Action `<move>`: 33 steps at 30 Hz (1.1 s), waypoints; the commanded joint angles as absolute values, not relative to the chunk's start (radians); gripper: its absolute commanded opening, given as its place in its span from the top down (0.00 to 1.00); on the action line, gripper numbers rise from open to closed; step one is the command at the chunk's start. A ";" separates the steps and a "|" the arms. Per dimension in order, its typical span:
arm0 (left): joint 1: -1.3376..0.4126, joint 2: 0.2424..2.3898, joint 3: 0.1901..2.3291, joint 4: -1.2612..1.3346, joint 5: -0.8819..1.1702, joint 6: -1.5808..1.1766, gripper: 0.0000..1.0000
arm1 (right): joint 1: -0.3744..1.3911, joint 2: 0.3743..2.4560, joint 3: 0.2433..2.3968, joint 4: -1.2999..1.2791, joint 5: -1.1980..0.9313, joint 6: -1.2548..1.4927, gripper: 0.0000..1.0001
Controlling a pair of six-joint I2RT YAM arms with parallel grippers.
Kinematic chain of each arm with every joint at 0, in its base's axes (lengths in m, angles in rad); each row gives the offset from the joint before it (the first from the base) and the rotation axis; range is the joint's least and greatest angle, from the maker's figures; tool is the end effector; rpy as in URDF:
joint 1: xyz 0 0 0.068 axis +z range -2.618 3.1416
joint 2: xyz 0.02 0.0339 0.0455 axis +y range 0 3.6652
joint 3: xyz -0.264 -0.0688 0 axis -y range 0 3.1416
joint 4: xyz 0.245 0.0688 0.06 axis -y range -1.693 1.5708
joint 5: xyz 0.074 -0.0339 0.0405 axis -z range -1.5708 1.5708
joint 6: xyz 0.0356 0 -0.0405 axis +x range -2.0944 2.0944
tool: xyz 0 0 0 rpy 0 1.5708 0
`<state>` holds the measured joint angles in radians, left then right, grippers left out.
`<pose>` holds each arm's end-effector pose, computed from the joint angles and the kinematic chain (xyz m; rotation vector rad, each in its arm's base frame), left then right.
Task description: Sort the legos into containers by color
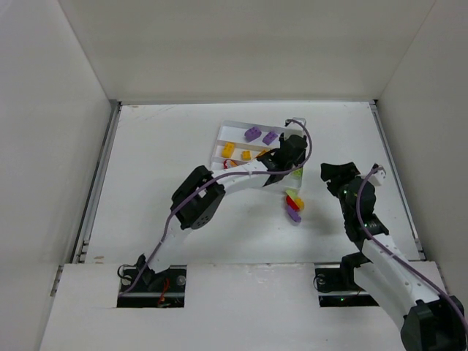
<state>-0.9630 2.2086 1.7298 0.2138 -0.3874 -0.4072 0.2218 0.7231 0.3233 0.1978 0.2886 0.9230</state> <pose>0.3111 -0.4237 0.2380 0.2391 1.8437 -0.6104 0.1749 0.0291 0.2264 0.8130 1.6061 0.5717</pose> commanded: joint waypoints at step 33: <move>-1.070 1.479 0.912 0.426 -0.408 -0.488 0.42 | 0.419 0.868 0.376 0.120 0.320 0.845 0.54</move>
